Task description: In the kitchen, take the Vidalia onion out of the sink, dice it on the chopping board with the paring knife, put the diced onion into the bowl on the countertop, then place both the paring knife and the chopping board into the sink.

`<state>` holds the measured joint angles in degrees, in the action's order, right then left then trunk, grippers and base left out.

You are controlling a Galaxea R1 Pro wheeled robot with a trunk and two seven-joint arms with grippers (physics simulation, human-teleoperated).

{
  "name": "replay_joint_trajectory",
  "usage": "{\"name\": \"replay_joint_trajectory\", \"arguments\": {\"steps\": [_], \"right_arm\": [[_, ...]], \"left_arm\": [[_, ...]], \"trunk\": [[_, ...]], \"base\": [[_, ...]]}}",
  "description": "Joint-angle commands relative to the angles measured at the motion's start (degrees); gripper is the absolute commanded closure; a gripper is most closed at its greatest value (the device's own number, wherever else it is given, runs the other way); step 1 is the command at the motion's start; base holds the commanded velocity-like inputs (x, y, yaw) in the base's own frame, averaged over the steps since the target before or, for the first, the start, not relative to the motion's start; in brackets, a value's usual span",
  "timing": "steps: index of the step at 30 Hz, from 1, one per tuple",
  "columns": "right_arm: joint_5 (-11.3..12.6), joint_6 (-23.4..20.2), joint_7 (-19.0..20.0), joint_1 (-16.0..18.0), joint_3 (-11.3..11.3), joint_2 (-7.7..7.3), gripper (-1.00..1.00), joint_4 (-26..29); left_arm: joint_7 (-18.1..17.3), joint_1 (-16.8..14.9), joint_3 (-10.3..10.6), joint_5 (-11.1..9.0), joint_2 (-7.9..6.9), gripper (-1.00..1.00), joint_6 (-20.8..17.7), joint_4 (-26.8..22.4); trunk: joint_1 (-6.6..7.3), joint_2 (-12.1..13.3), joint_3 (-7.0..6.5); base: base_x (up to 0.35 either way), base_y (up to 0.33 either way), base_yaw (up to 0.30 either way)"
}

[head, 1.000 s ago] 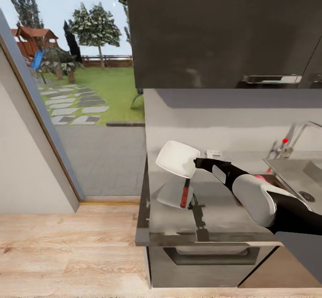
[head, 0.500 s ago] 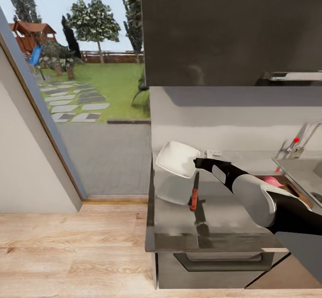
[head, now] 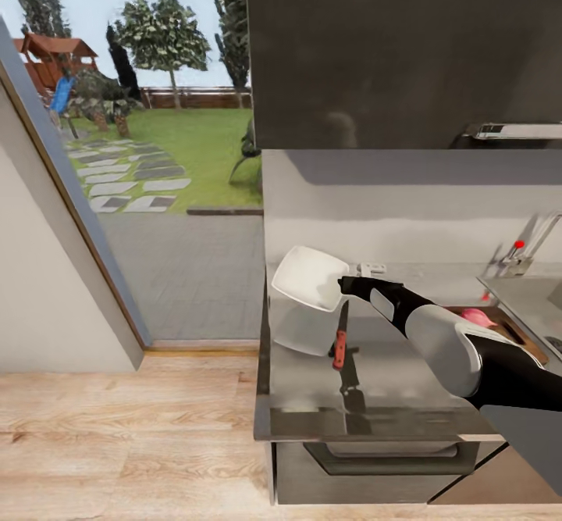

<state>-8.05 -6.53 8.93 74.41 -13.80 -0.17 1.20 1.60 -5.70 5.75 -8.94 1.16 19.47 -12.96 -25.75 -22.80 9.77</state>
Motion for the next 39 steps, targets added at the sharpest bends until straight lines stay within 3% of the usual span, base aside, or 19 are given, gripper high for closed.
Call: {"name": "replay_joint_trajectory", "arguments": {"steps": [1,39], "right_arm": [[-0.6,-0.3,0.2,0.0,-0.7,-0.01,1.00,0.1],[-0.6,-0.4,0.1,0.0,-0.7,0.81,1.00,0.1]], "left_arm": [[0.2,-0.1,0.5,-0.6,-0.02,-1.00,0.2,0.0],[0.2,0.0,0.5,-0.6,-0.02,-1.00,0.2,0.1]], "trunk": [[-0.03,-0.1,0.18],[-0.03,-0.1,3.19]], "base": [[0.098,0.000,0.000],[0.022,0.000,0.000]]}}
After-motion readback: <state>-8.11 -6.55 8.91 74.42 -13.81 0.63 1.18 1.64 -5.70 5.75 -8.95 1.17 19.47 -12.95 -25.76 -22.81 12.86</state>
